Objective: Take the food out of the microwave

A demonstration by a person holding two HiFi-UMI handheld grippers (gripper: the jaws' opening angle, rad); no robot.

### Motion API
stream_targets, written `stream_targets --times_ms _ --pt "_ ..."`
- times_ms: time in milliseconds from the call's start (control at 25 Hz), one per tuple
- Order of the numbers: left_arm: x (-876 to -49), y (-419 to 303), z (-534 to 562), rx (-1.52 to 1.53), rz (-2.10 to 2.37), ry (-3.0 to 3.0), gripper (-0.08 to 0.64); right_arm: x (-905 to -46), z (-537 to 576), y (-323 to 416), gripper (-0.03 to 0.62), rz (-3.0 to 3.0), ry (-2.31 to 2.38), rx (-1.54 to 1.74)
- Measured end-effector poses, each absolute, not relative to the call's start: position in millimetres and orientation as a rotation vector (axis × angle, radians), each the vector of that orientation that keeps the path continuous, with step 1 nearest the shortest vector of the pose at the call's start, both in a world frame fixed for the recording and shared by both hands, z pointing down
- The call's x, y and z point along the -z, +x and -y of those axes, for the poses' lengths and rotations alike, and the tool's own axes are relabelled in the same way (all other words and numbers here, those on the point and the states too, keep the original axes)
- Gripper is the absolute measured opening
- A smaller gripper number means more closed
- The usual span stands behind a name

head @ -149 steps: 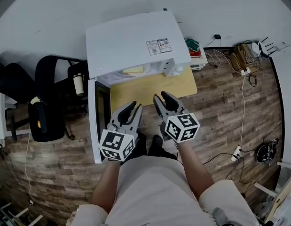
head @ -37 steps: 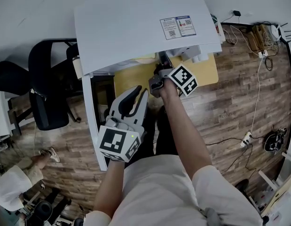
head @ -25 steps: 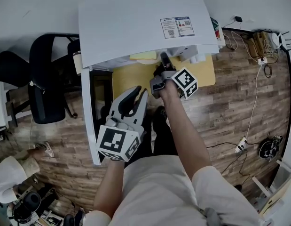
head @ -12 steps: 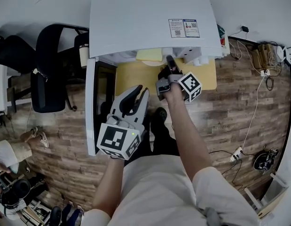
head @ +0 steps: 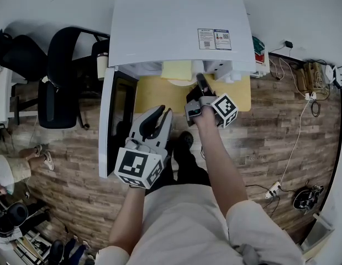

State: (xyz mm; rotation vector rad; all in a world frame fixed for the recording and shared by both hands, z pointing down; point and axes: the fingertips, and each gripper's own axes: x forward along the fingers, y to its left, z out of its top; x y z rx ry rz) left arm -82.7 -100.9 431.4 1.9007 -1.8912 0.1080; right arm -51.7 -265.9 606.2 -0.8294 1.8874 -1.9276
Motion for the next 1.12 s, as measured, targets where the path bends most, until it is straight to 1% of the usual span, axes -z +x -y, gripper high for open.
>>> stream_targets --times_ms 520,1120 --pt "-432.1 -89.2 90.3 -0.128 1.852 1.935 0.055 -568.4 237.4 -41.9 0.009 -1.887 -0.752 1.930" --pt "-420.2 -79.3 30.2 -0.149 1.733 2.077 0.055 -520.6 161.4 0.9 0.009 -1.836 -0.824 1.828"
